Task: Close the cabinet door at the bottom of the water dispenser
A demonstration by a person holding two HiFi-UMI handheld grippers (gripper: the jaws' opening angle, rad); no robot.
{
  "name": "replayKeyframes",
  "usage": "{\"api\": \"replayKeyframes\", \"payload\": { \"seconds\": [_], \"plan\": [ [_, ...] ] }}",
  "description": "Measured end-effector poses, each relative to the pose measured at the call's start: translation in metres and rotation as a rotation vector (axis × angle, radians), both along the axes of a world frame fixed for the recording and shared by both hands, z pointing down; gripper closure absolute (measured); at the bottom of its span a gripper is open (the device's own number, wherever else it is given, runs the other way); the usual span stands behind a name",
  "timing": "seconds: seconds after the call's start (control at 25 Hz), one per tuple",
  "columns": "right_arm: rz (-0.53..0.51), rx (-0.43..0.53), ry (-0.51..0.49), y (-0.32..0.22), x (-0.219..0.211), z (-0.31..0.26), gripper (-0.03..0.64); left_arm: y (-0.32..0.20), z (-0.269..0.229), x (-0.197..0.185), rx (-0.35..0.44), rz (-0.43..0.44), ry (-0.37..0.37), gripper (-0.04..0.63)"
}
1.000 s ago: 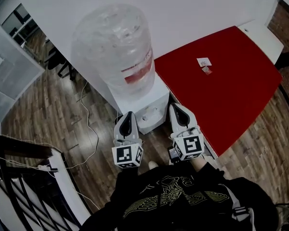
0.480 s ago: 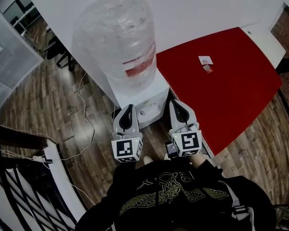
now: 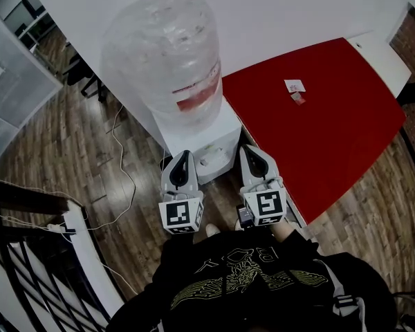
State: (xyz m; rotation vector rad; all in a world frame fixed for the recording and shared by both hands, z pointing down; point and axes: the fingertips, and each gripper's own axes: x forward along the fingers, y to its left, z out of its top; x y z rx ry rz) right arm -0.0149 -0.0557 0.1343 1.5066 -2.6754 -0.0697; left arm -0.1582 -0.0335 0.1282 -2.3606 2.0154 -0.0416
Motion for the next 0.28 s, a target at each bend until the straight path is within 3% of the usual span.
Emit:
{"api": "replayKeyframes", "payload": {
  "seconds": [0.28],
  "plan": [
    [-0.009, -0.005, 0.015, -0.0021, 0.0004, 0.0046, 0.618, -0.0026, 0.0030, 0.0087, -0.012, 0.020, -0.002, 0.589]
  ]
}}
